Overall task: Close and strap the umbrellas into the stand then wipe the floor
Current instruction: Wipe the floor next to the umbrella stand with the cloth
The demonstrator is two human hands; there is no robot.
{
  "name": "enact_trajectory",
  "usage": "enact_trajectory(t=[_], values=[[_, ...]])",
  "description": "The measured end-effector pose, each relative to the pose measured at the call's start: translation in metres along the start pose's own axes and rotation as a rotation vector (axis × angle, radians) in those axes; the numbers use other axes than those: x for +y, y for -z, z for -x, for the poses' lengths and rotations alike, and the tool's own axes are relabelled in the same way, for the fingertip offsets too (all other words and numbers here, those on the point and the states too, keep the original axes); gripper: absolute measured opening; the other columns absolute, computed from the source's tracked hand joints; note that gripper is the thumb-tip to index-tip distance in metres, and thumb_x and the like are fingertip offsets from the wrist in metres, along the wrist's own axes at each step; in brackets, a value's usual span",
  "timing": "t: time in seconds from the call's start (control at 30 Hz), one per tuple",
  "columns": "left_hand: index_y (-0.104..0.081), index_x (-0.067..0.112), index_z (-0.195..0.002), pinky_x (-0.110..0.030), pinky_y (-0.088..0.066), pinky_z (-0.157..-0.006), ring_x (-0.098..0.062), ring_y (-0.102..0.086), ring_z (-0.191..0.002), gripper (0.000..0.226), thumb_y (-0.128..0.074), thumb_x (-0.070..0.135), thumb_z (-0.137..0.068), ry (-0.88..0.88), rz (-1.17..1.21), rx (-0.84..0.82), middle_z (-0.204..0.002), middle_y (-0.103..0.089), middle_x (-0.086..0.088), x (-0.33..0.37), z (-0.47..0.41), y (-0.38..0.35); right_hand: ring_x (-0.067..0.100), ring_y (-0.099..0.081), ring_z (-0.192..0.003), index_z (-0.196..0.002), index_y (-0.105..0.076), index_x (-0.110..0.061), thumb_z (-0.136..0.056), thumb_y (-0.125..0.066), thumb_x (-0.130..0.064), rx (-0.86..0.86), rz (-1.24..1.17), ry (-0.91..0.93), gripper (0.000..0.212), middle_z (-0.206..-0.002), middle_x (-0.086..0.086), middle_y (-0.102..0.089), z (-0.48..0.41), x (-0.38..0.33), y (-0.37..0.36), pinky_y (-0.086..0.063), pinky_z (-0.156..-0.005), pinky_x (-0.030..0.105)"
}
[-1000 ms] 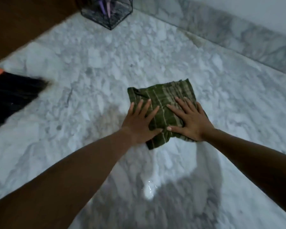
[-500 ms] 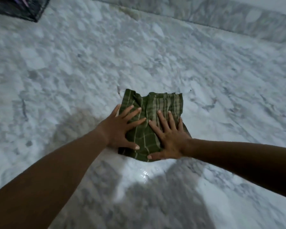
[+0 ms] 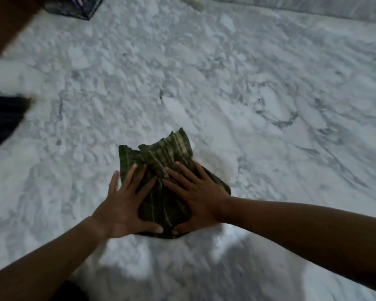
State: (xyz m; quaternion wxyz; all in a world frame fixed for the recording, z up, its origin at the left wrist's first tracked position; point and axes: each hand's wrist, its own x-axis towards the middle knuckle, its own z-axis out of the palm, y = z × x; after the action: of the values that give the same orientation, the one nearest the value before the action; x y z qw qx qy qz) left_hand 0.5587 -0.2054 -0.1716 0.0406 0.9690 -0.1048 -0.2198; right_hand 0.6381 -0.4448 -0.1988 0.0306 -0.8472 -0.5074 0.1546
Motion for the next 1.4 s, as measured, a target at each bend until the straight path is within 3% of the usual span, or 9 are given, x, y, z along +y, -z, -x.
enact_trajectory(t=[0.27,0.4,0.5,0.6,0.73,0.9,1.1,1.23,1.4], values=[[0.009,0.033,-0.158,-0.058,0.02,-0.115,-0.022,0.031,-0.148,0.131,-0.034,0.104,-0.057,-0.124,0.008,0.042,-0.164,0.023,0.0,0.148,-0.087,0.004,0.026,-0.001,-0.156,-0.161,-0.017,-0.025,-0.07,-0.035,-0.096,0.057,0.05,-0.149,0.117,-0.169,0.003,-0.009,0.134,0.107,-0.004,-0.003,-0.123,0.057],[0.01,0.033,-0.157,-0.061,0.017,-0.115,-0.024,0.025,-0.15,0.126,-0.029,0.103,-0.059,-0.21,-0.031,0.072,-0.165,0.02,0.0,0.234,-0.151,0.016,0.023,0.0,-0.156,-0.158,-0.02,-0.034,-0.067,-0.041,-0.094,0.084,-0.006,-0.374,0.111,-0.17,-0.003,-0.003,0.204,0.173,-0.005,-0.003,-0.122,0.056],[0.009,0.039,-0.156,-0.06,0.017,-0.115,-0.024,0.02,-0.152,0.12,-0.027,0.102,-0.06,-0.258,-0.047,0.085,-0.166,0.017,0.0,0.293,-0.203,0.03,0.023,0.0,-0.156,-0.157,-0.012,-0.042,-0.073,-0.031,-0.094,0.143,-0.012,-0.601,0.101,-0.17,-0.006,-0.001,0.257,0.214,-0.011,-0.006,-0.122,0.06],[0.015,0.041,-0.154,-0.061,0.021,-0.113,-0.025,0.028,-0.149,0.119,-0.029,0.101,-0.061,-0.259,-0.034,0.007,-0.163,0.027,0.002,0.348,-0.255,0.051,0.022,-0.001,-0.156,-0.156,-0.007,-0.05,-0.076,-0.018,-0.093,0.25,-0.088,-0.872,0.091,-0.169,-0.009,-0.003,0.303,0.242,-0.02,-0.006,-0.122,0.06],[0.02,0.041,-0.153,-0.063,0.024,-0.11,-0.027,0.033,-0.146,0.116,-0.026,0.1,-0.064,-0.251,-0.118,-0.065,-0.16,0.034,0.002,0.411,-0.303,0.072,0.019,-0.001,-0.156,-0.155,-0.007,-0.053,-0.087,-0.022,-0.08,0.337,-0.133,-1.115,0.074,-0.169,-0.012,-0.004,0.343,0.261,-0.032,-0.005,-0.122,0.059],[0.02,0.041,-0.153,-0.067,0.022,-0.11,-0.03,0.031,-0.147,0.108,-0.027,0.095,-0.072,-0.334,-0.165,-0.099,-0.16,0.034,0.001,0.477,-0.311,0.071,0.018,-0.002,-0.156,-0.155,-0.011,-0.053,-0.089,-0.023,-0.076,0.37,-0.171,-1.306,0.07,-0.169,-0.011,-0.007,0.394,0.252,-0.048,-0.005,-0.122,0.059],[0.013,0.042,-0.154,-0.066,0.02,-0.111,-0.029,0.031,-0.147,0.092,-0.023,0.087,-0.083,-0.56,-0.151,-0.079,-0.162,0.031,0.001,0.521,-0.254,0.029,0.02,0.0,-0.156,-0.154,-0.005,-0.055,-0.083,-0.022,-0.082,0.327,-0.193,-1.431,0.078,-0.169,-0.009,-0.002,0.459,0.197,-0.071,-0.008,-0.121,0.061],[0.01,0.043,-0.155,-0.064,0.022,-0.112,-0.026,0.027,-0.149,0.091,-0.024,0.086,-0.083,-0.703,-0.177,-0.06,-0.164,0.026,0.002,0.507,-0.214,0.006,0.024,0.007,-0.156,-0.155,0.003,-0.053,-0.081,-0.02,-0.086,0.26,-0.208,-1.446,0.084,-0.17,-0.006,0.004,0.468,0.139,-0.081,-0.006,-0.121,0.062],[0.014,0.043,-0.154,-0.065,0.015,-0.114,-0.023,0.024,-0.151,0.098,-0.017,0.092,-0.075,-0.826,-0.328,-0.02,-0.163,0.027,0.005,0.43,-0.197,0.007,0.029,0.02,-0.153,-0.155,0.013,-0.049,-0.078,-0.023,-0.092,0.185,-0.227,-1.372,0.095,-0.168,-0.001,0.018,0.417,0.087,-0.076,0.002,-0.12,0.065]])
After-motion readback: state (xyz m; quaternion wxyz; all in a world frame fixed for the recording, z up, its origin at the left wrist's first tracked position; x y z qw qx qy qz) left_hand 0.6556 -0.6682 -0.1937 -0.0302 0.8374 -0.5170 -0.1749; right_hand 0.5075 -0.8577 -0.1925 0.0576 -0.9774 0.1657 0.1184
